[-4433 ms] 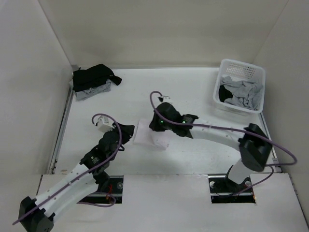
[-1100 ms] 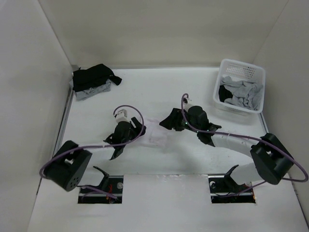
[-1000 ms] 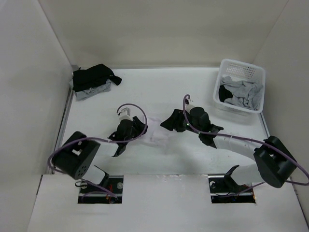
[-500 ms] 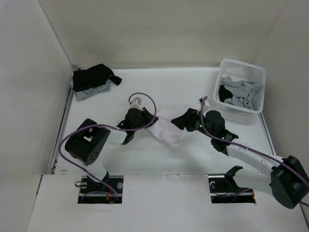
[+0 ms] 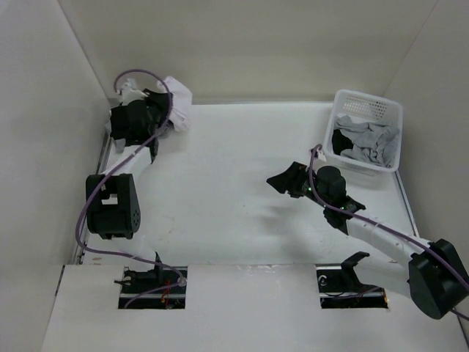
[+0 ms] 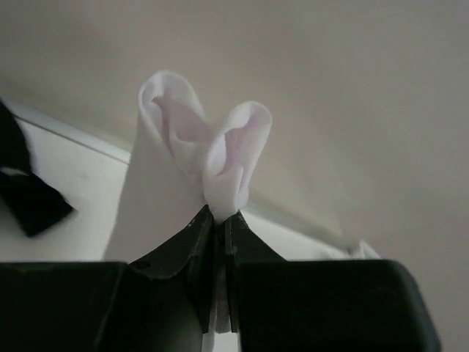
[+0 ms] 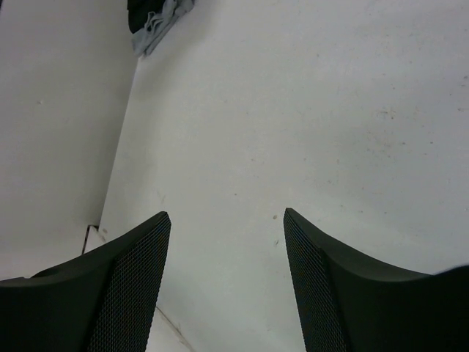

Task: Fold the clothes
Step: Neatly place the folded tank top to the corner

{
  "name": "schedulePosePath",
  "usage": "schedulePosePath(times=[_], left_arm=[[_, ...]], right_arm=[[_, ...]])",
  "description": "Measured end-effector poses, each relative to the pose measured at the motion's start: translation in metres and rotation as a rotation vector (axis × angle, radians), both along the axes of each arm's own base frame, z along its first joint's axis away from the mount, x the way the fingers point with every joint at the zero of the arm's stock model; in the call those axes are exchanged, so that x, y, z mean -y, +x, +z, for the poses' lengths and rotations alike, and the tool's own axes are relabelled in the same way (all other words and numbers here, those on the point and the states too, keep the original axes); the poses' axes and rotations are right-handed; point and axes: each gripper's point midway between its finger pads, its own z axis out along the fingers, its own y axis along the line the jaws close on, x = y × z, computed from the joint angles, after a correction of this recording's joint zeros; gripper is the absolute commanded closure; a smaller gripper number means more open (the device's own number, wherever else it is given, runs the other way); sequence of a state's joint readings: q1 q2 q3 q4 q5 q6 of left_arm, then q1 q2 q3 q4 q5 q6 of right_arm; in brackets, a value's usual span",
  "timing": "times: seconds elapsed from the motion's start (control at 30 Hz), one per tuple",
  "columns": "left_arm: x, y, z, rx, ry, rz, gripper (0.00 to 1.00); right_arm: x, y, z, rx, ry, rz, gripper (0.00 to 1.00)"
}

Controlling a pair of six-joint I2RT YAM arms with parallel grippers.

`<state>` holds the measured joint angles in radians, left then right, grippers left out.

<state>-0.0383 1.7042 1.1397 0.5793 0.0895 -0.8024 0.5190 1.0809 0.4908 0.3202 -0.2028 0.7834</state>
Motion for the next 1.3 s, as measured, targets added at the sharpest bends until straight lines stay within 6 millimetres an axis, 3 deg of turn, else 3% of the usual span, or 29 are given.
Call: schedulePosePath(times=[0.07, 0.13, 0.2, 0.27, 0.33, 0.43, 0.5, 0.57, 0.63, 0.7, 0.8, 0.87, 0.93, 1.03, 1.13, 1.3], left_arm=[[-0.056, 0.013, -0.001, 0.006, -0.008, 0.118, 0.63], [-0.116, 0.020, -0.020, -0.019, -0.031, 0.251, 0.42], [-0.167, 0.019, -0.055, -0.081, -0.066, 0.360, 0.31], [-0.198, 0.005, -0.099, -0.168, -0.112, 0.444, 0.30], [-0.212, -0.022, -0.145, -0.265, -0.160, 0.518, 0.29], [-0.209, -0.064, -0.188, -0.370, -0.212, 0.602, 0.29], [-0.203, -0.086, -0.190, -0.389, -0.225, 0.639, 0.29], [-0.195, -0.095, -0.164, -0.331, -0.220, 0.657, 0.29], [-0.176, -0.093, -0.118, -0.224, -0.206, 0.632, 0.31], [-0.138, -0.088, -0.076, -0.122, -0.182, 0.558, 0.39], [-0.049, -0.084, -0.041, -0.053, -0.119, 0.374, 0.54], [0.017, -0.090, -0.037, -0.054, -0.062, 0.232, 0.60], [0.078, -0.106, -0.047, -0.081, 0.016, 0.093, 0.59], [0.136, -0.131, -0.072, -0.150, 0.132, -0.053, 0.51], [0.175, -0.157, -0.108, -0.239, 0.240, -0.166, 0.38], [0.216, -0.205, -0.167, -0.393, 0.365, -0.330, 0.39]], right_arm=[[-0.002, -0.001, -0.006, -0.013, -0.009, 0.006, 0.32], [-0.007, -0.003, -0.013, -0.032, -0.020, 0.023, 0.32], [-0.014, -0.009, -0.019, -0.049, -0.030, 0.050, 0.31], [-0.020, -0.014, -0.023, -0.058, -0.036, 0.073, 0.28], [-0.025, -0.018, -0.026, -0.063, -0.043, 0.090, 0.27], [-0.030, -0.021, -0.033, -0.074, -0.061, 0.112, 0.26], [-0.031, -0.022, -0.039, -0.086, -0.073, 0.121, 0.32], [-0.032, -0.023, -0.042, -0.089, -0.082, 0.125, 0.46], [-0.032, -0.023, -0.042, -0.082, -0.084, 0.126, 0.74], [-0.033, -0.022, -0.041, -0.076, -0.084, 0.122, 0.93], [-0.032, -0.020, -0.041, -0.071, -0.093, 0.097, 0.99], [-0.030, -0.016, -0.039, -0.063, -0.103, 0.069, 0.98], [-0.025, -0.012, -0.033, -0.046, -0.113, 0.028, 0.96], [-0.013, -0.006, -0.019, -0.004, -0.117, -0.041, 0.92], [-0.003, -0.001, -0.001, 0.041, -0.112, -0.098, 0.80], [0.014, 0.010, 0.016, 0.089, -0.106, -0.186, 0.50]])
